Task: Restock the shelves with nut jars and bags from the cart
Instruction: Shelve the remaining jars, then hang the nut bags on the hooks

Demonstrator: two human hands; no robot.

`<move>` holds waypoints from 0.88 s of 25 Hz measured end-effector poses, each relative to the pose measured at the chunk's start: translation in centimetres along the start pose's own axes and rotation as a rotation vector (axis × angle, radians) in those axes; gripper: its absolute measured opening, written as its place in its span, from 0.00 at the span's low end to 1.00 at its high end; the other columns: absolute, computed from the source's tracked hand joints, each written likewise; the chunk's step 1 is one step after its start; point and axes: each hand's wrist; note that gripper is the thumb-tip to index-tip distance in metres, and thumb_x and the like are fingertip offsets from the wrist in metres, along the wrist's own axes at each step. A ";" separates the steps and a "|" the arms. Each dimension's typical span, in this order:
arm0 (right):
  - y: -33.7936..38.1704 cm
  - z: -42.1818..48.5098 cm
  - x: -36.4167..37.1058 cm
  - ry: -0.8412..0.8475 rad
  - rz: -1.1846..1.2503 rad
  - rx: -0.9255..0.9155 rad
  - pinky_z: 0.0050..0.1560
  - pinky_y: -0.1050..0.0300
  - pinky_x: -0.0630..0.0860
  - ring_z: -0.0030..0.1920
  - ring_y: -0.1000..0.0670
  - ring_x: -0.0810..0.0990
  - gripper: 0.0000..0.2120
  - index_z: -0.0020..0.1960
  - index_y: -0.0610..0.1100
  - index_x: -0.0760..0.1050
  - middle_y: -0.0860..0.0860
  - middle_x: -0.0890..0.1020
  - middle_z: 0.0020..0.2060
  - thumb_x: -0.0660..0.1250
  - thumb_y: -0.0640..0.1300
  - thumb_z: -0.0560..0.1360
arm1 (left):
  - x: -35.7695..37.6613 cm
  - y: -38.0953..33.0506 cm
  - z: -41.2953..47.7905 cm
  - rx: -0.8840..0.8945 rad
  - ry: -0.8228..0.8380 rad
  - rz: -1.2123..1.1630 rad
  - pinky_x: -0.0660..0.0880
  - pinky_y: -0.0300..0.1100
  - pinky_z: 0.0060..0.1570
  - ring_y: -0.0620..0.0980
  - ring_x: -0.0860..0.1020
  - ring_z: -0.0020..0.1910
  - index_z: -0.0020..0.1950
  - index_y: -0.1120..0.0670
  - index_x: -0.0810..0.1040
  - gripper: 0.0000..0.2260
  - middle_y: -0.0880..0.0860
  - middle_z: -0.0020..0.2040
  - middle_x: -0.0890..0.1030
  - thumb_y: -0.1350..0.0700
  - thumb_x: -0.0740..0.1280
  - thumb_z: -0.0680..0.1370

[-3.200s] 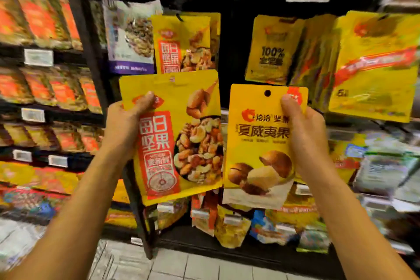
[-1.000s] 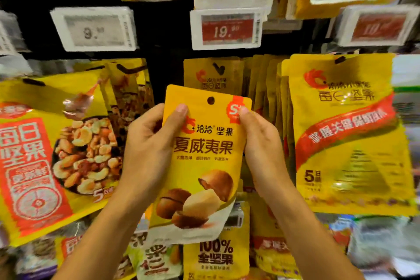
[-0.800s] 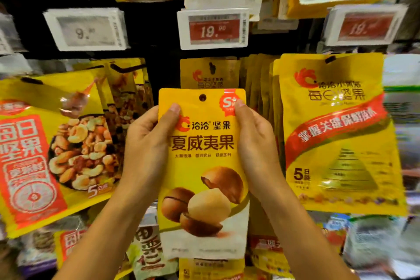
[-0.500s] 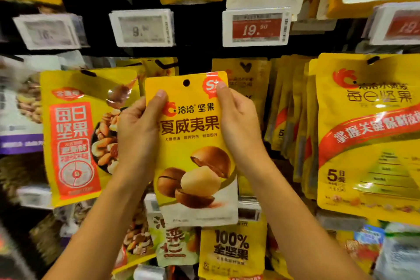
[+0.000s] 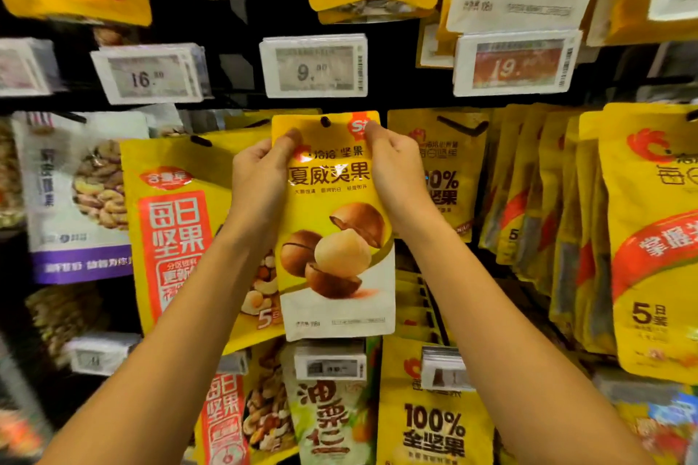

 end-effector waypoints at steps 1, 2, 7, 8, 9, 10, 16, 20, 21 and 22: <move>-0.4 0.4 0.1 -0.009 -0.007 0.013 0.39 0.51 0.62 0.38 0.46 0.69 0.15 0.44 0.40 0.72 0.41 0.70 0.36 0.53 0.47 0.82 | 0.0 0.4 0.4 -0.003 0.003 0.008 0.73 0.34 0.26 0.43 0.77 0.24 0.35 0.53 0.77 0.11 0.47 0.25 0.79 0.56 0.65 0.78; -1.0 0.7 0.2 -0.018 -0.028 0.019 0.39 0.52 0.62 0.36 0.46 0.68 0.16 0.42 0.40 0.71 0.41 0.69 0.35 0.53 0.48 0.82 | 0.0 1.0 0.8 -0.007 0.012 0.019 0.74 0.34 0.26 0.43 0.78 0.25 0.36 0.53 0.78 0.11 0.47 0.26 0.80 0.56 0.65 0.78; -3.8 1.5 -0.2 -0.034 -0.164 -0.038 0.37 0.54 0.65 0.30 0.38 0.70 0.27 0.36 0.31 0.69 0.31 0.71 0.31 0.53 0.53 0.81 | 0.2 4.2 1.9 0.103 0.062 0.201 0.78 0.37 0.38 0.42 0.82 0.38 0.41 0.55 0.79 0.14 0.48 0.36 0.83 0.49 0.61 0.80; -4.1 1.9 -0.1 -0.058 -0.198 -0.045 0.38 0.54 0.65 0.33 0.36 0.72 0.27 0.37 0.30 0.70 0.29 0.73 0.34 0.53 0.53 0.81 | 0.2 4.6 2.2 0.170 0.081 0.279 0.77 0.37 0.41 0.40 0.81 0.39 0.40 0.57 0.78 0.16 0.49 0.37 0.83 0.49 0.59 0.81; -4.2 2.3 0.1 -0.090 -0.237 -0.049 0.38 0.54 0.65 0.35 0.37 0.73 0.26 0.35 0.31 0.70 0.29 0.74 0.36 0.54 0.52 0.81 | 0.2 4.7 2.5 0.230 0.102 0.351 0.74 0.31 0.42 0.36 0.79 0.38 0.38 0.56 0.76 0.16 0.50 0.37 0.81 0.50 0.58 0.82; -4.2 2.5 0.2 -0.127 -0.282 -0.053 0.37 0.54 0.65 0.35 0.39 0.73 0.24 0.34 0.35 0.69 0.31 0.74 0.35 0.54 0.51 0.81 | 0.3 4.8 2.6 0.267 0.119 0.409 0.69 0.24 0.39 0.33 0.77 0.36 0.37 0.56 0.73 0.16 0.48 0.35 0.78 0.51 0.57 0.82; -4.1 -2.7 -1.0 -0.328 -0.531 -0.150 0.46 0.56 0.73 0.46 0.52 0.77 0.17 0.59 0.39 0.71 0.49 0.78 0.46 0.51 0.50 0.82 | -2.0 4.1 0.1 0.306 0.102 0.515 0.67 0.26 0.43 0.43 0.73 0.49 0.61 0.59 0.71 0.14 0.49 0.52 0.75 0.50 0.59 0.81; -4.4 -12.5 -0.5 -0.215 -0.329 -0.126 0.44 0.58 0.75 0.42 0.51 0.80 0.10 0.51 0.47 0.73 0.52 0.80 0.42 0.53 0.46 0.81 | -7.9 3.3 -8.2 0.095 -0.012 0.344 0.76 0.47 0.49 0.51 0.79 0.46 0.52 0.54 0.75 0.07 0.53 0.46 0.80 0.55 0.59 0.81; -4.8 -15.6 0.0 -0.095 -0.236 -0.067 0.41 0.59 0.76 0.38 0.52 0.81 0.10 0.48 0.49 0.73 0.52 0.80 0.39 0.52 0.46 0.80 | -9.7 3.5 -11.2 -0.017 -0.008 0.281 0.77 0.45 0.42 0.49 0.80 0.39 0.47 0.53 0.75 0.08 0.51 0.39 0.81 0.56 0.58 0.81; -5.5 -18.7 0.6 0.025 -0.164 0.000 0.38 0.60 0.76 0.34 0.52 0.80 0.11 0.46 0.50 0.73 0.52 0.80 0.36 0.52 0.47 0.80 | -11.6 3.7 -14.6 -0.104 -0.017 0.263 0.76 0.40 0.35 0.46 0.79 0.32 0.43 0.54 0.75 0.11 0.48 0.33 0.80 0.57 0.57 0.82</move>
Point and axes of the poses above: each hand's wrist, its own z-axis towards the middle knuckle, its own x-axis out of the palm, y = z × x
